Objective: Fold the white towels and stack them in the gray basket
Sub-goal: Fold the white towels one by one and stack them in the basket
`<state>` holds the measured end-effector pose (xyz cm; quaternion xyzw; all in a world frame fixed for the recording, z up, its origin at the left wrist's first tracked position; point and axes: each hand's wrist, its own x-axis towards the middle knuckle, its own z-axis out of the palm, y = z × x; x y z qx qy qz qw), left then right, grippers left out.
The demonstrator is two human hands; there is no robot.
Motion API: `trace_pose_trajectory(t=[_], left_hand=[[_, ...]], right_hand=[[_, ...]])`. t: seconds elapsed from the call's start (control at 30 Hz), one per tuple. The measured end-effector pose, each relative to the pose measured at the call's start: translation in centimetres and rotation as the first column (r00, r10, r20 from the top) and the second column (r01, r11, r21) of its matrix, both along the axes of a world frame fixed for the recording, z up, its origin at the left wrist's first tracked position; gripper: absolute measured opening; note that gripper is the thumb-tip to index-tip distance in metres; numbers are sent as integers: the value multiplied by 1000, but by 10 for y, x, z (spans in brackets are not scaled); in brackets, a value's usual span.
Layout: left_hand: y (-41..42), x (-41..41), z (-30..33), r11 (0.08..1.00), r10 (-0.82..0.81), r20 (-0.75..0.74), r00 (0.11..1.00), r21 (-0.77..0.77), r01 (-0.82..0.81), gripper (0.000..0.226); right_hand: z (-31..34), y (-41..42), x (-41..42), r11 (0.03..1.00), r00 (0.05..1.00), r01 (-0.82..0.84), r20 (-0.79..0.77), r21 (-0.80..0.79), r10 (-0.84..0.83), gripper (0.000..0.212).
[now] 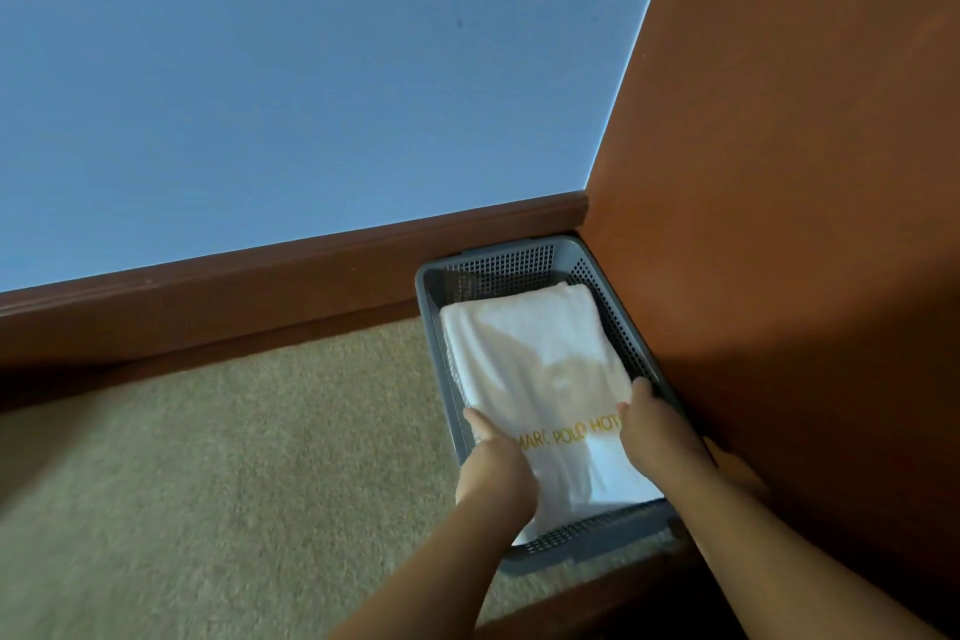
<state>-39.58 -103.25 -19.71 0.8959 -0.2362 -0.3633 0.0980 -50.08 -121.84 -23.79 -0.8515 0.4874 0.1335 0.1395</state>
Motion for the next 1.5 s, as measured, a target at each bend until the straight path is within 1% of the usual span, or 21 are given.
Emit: trace_pose_trajectory(t=[0.07, 0.17, 0.23, 0.3, 0.4, 0.5, 0.57, 0.67, 0.77, 0.87, 0.93, 1.07, 1.17, 1.23, 1.3, 1.33, 1.37, 1.4, 1.43, 1.47, 1.5], left_hand=[[-6, 6, 0, 994, -91, 94, 991, 63, 85, 93], [-10, 13, -4, 981, -162, 147, 976, 135, 142, 103], [-15, 21, -2, 978, -169, 151, 974, 147, 147, 102], [-24, 34, -2, 966, -224, 213, 951, 180, 187, 98], [-42, 64, -4, 942, -334, 350, 875, 151, 299, 76], [-58, 104, -14, 886, -463, 371, 805, 171, 431, 68], [-67, 130, -23, 853, -521, 368, 770, 214, 476, 66], [-83, 163, -32, 874, -484, 425, 765, 192, 446, 60], [-99, 188, -39, 905, -422, 440, 792, 159, 394, 55], [-106, 198, -45, 905, -425, 412, 806, 174, 388, 36], [-108, 201, -47, 911, -410, 442, 798, 160, 380, 30], [-107, 201, -49, 950, -288, 546, 786, 61, 305, 19], [-105, 197, -49, 970, -210, 570, 795, 22, 240, 13], [-105, 193, -45, 972, -219, 569, 792, 54, 230, 20], [-102, 181, -37, 956, -284, 579, 764, 107, 275, 37], [-99, 171, -35, 934, -344, 582, 737, 132, 332, 51], [-95, 157, -34, 901, -422, 554, 718, 166, 401, 74], [-88, 142, -35, 857, -509, 484, 712, 213, 469, 103], [-80, 127, -37, 806, -592, 388, 707, 275, 524, 129], [-71, 112, -40, 748, -660, 296, 691, 347, 566, 148], [-63, 99, -42, 695, -706, 227, 671, 407, 593, 157]], right_hand=[[-2, -1, 1, 994, 999, -45, 6, -99, 46, 16], [-1, -3, 6, 980, 993, -110, -69, -168, 99, 32], [1, -3, 10, 973, 980, -158, -146, -170, 134, 36], [2, -7, 16, 965, 978, -179, -145, -191, 153, 37], [4, -20, 36, 965, 978, -207, -2, -161, 210, 39], [4, -38, 67, 961, 959, -271, 68, -64, 275, 48], [5, -51, 89, 961, 957, -271, 95, -56, 275, 51], [8, -75, 121, 971, 964, -226, 125, -80, 234, 55], [7, -100, 147, 983, 979, -177, 89, -46, 181, 56], [2, -111, 163, 980, 979, -200, 48, -12, 200, 51], [0, -114, 168, 979, 979, -201, 46, 10, 201, 48], [-6, -121, 171, 986, 970, -164, 177, -23, 165, 45], [-9, -120, 169, 986, 946, -155, 278, -65, 167, 39], [-11, -115, 166, 985, 938, -146, 302, -94, 168, 41], [-16, -99, 158, 973, 925, -158, 319, -169, 206, 43], [-21, -88, 153, 961, 907, -182, 341, -209, 246, 44], [-28, -75, 146, 951, 889, -213, 358, -225, 284, 48], [-35, -61, 138, 944, 883, -250, 350, -214, 313, 54], [-43, -50, 130, 940, 893, -293, 302, -172, 334, 64], [-52, -42, 122, 939, 913, -324, 224, -115, 342, 75], [-60, -39, 114, 938, 928, -340, 142, -63, 346, 83]])
